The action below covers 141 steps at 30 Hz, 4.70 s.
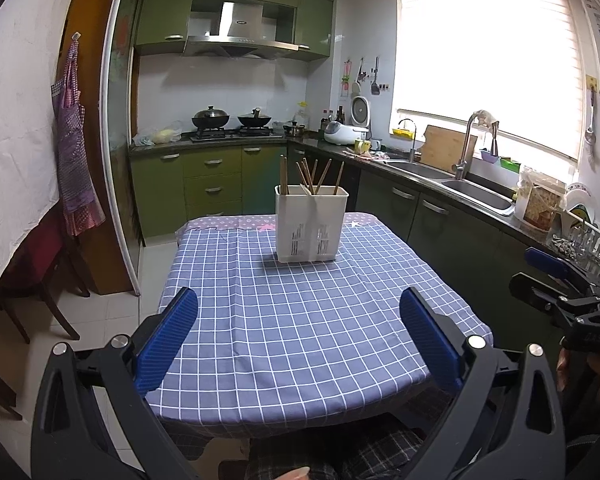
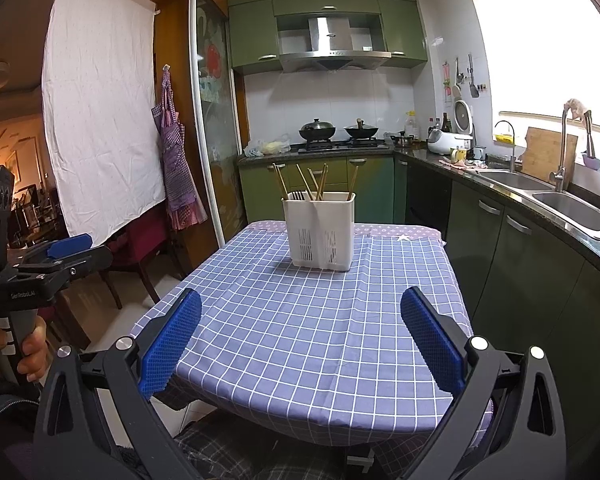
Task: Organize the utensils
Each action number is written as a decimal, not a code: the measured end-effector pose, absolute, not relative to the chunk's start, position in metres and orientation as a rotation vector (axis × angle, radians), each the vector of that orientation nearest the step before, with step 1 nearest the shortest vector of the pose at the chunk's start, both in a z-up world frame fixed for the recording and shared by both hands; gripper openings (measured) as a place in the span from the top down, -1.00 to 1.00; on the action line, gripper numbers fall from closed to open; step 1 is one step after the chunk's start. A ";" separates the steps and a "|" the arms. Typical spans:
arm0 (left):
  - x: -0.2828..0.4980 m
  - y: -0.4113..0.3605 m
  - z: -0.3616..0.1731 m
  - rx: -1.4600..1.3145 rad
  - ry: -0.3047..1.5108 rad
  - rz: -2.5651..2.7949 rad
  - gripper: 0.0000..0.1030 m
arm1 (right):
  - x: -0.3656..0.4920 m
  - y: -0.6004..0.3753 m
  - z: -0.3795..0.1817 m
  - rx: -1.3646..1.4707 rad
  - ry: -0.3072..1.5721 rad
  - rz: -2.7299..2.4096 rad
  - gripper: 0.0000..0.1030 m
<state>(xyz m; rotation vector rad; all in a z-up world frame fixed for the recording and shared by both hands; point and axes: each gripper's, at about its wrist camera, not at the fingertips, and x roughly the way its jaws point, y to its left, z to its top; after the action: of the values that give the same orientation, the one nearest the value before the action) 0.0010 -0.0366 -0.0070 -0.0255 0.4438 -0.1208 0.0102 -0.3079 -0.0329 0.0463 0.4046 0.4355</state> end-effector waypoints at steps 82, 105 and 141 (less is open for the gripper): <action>0.320 0.037 -0.156 -0.073 0.792 0.079 -0.87 | 0.372 -0.326 -0.199 -0.022 0.911 0.226 -0.91; 0.368 0.040 -0.197 -0.026 0.952 0.074 -0.89 | 0.403 -0.320 -0.229 -0.057 0.955 0.212 -0.93; 0.237 -0.001 -0.056 -0.043 0.579 -0.055 -0.89 | 0.291 -0.296 -0.132 -0.094 0.570 0.188 -0.91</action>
<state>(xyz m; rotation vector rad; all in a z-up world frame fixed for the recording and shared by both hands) 0.2375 -0.0008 -0.0560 -0.0426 0.5787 -0.0554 0.2913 -0.2963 -0.1324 -0.0937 0.5699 0.1883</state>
